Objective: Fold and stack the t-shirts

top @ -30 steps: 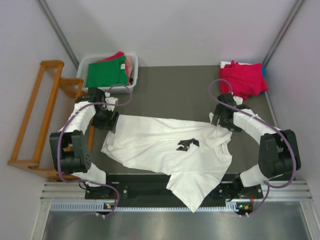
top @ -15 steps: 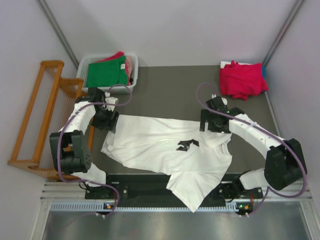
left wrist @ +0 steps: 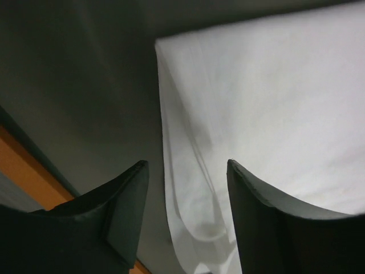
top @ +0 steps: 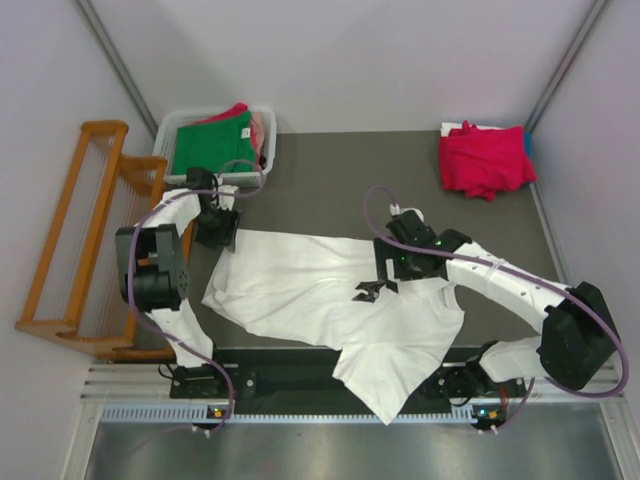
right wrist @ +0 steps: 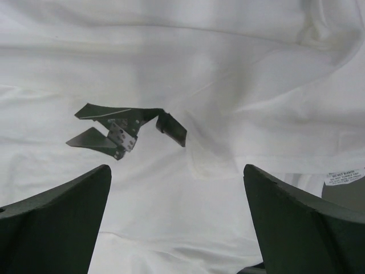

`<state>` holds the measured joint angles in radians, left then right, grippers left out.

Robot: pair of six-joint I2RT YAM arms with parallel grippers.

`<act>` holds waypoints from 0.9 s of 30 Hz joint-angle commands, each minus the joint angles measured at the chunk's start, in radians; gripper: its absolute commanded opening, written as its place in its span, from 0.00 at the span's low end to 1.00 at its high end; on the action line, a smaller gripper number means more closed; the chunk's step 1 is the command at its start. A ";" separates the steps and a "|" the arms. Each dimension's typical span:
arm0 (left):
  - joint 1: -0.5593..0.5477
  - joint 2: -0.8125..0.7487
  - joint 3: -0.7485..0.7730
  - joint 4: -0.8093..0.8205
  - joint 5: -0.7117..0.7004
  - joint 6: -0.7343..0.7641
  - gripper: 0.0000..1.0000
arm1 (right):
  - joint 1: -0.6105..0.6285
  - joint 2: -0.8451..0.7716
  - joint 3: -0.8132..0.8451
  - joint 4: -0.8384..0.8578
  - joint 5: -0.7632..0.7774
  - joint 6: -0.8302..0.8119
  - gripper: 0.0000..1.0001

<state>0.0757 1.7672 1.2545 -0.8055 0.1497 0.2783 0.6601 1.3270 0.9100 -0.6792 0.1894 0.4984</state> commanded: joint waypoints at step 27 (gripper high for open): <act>-0.073 0.169 0.187 0.095 -0.062 -0.077 0.01 | 0.128 0.040 0.139 0.044 0.099 0.025 1.00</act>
<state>0.0002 1.9873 1.4509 -0.7414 0.1070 0.2081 0.7723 1.4014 1.0103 -0.6353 0.2485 0.5167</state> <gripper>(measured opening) 0.274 0.996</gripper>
